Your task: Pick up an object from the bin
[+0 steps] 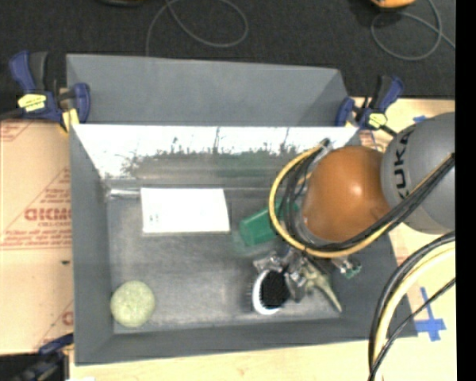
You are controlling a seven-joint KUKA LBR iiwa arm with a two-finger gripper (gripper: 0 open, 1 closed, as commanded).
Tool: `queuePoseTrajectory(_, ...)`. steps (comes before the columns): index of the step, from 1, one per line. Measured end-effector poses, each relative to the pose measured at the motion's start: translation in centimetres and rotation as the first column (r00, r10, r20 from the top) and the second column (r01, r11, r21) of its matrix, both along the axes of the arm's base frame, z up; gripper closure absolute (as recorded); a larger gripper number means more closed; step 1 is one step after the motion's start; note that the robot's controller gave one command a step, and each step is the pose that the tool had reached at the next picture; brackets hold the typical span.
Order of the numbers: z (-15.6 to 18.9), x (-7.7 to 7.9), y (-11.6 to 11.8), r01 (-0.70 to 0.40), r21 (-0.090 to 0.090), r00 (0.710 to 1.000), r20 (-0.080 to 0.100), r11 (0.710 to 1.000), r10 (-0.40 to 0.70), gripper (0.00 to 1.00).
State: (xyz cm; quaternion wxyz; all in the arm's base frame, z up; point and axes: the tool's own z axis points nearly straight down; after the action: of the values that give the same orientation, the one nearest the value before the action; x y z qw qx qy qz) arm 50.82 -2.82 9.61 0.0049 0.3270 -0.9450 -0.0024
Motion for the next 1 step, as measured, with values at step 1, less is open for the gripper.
queuePoseTrajectory(1,2.11,0.22,-0.04,0.001,-0.001,1.0,0.009,1.0,-0.001,1.0)
